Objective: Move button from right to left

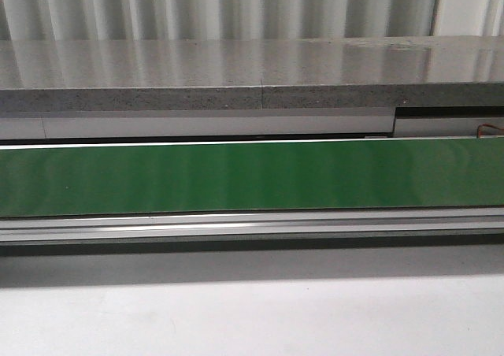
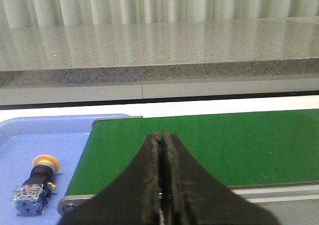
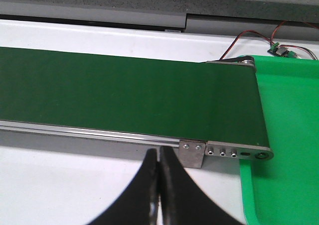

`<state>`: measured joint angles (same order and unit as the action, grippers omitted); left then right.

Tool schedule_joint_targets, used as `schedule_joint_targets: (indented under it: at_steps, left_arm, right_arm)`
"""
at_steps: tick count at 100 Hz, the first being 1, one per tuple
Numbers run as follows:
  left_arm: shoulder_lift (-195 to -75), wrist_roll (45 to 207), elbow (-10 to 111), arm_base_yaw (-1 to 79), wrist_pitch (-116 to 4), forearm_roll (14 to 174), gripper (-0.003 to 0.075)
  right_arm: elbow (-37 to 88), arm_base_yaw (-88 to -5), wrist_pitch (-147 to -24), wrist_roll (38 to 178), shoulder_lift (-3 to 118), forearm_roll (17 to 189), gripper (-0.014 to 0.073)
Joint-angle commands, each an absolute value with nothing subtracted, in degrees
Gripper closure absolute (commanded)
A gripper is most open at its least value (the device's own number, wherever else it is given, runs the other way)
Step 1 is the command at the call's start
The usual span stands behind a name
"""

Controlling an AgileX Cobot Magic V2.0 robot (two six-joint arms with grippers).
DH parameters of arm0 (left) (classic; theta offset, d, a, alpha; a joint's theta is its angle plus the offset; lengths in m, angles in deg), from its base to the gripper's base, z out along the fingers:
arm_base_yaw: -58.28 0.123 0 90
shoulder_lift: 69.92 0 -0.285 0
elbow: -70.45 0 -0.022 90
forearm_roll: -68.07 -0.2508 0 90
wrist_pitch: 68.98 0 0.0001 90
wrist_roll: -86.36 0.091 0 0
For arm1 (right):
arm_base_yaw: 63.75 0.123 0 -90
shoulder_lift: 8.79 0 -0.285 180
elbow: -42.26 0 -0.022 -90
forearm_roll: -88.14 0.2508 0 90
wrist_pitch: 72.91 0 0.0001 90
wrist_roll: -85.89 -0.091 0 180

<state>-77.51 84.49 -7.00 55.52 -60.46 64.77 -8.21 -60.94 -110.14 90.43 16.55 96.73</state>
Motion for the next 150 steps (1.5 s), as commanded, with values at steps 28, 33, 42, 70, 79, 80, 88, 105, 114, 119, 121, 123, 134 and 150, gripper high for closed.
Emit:
schedule_joint_targets:
  at_steps: [28, 33, 42, 70, 79, 80, 88, 105, 114, 119, 121, 123, 134, 150]
  left_arm:
    - [-75.6, 83.9, -9.2, 55.7, -64.9, 65.2, 0.0741]
    - [-75.6, 83.9, -9.2, 55.7, -64.9, 65.2, 0.0741]
    - [-75.6, 83.9, -9.2, 55.7, -64.9, 65.2, 0.0741]
    - [-75.6, 83.9, -9.2, 55.7, -64.9, 65.2, 0.0741]
    - [-75.6, 83.9, -9.2, 55.7, -64.9, 65.2, 0.0741]
    - [-75.6, 83.9, -9.2, 55.7, -64.9, 65.2, 0.0741]
    - [-75.6, 83.9, -9.2, 55.7, -64.9, 65.2, 0.0741]
    - [-75.6, 83.9, -9.2, 55.7, -64.9, 65.2, 0.0741]
    - [-75.6, 83.9, -9.2, 55.7, -64.8, 65.2, 0.0741]
    - [-75.6, 83.9, -9.2, 55.7, -64.8, 65.2, 0.0741]
    - [-75.6, 83.9, -9.2, 55.7, -64.8, 65.2, 0.0741]
    - [-75.6, 83.9, -9.2, 55.7, -64.8, 65.2, 0.0741]
    - [-75.6, 83.9, -9.2, 55.7, -64.8, 65.2, 0.0741]
    - [-75.6, 83.9, -9.2, 55.7, -64.8, 65.2, 0.0741]
  right_arm:
    - [-8.0, -61.2, -102.3, 90.8, 17.0, 92.9, 0.0660]
    - [-9.5, -61.7, -98.8, 90.8, 17.0, 90.9, 0.0660]
    - [-13.8, -62.5, -89.5, 90.8, 16.2, 88.1, 0.0660]
    - [-28.8, -64.2, -70.4, 86.7, 8.8, 86.2, 0.0660]
    - [-31.9, -65.5, -70.5, 84.2, 6.3, 85.2, 0.0660]
    - [-32.4, -65.5, -70.5, 84.2, 6.1, 85.2, 0.0660]
    - [-34.6, -65.9, -69.8, 84.2, 3.7, 85.2, 0.0660]
    - [-35.3, -66.1, -72.9, 84.3, -3.0, 85.2, 0.0660]
    - [-35.3, -66.3, -72.9, 84.3, -2.7, 85.2, 0.0660]
    - [-35.3, -66.3, -72.9, 84.3, -2.7, 85.2, 0.0660]
    - [-35.3, -66.3, -72.9, 84.3, -2.7, 85.2, 0.0660]
    - [-35.3, -66.3, -72.9, 84.3, -2.7, 85.2, 0.0660]
    - [-35.3, -66.3, -72.9, 84.3, -2.8, 85.2, 0.0660]
    - [-35.3, -66.3, -72.9, 84.3, -2.8, 85.2, 0.0660]
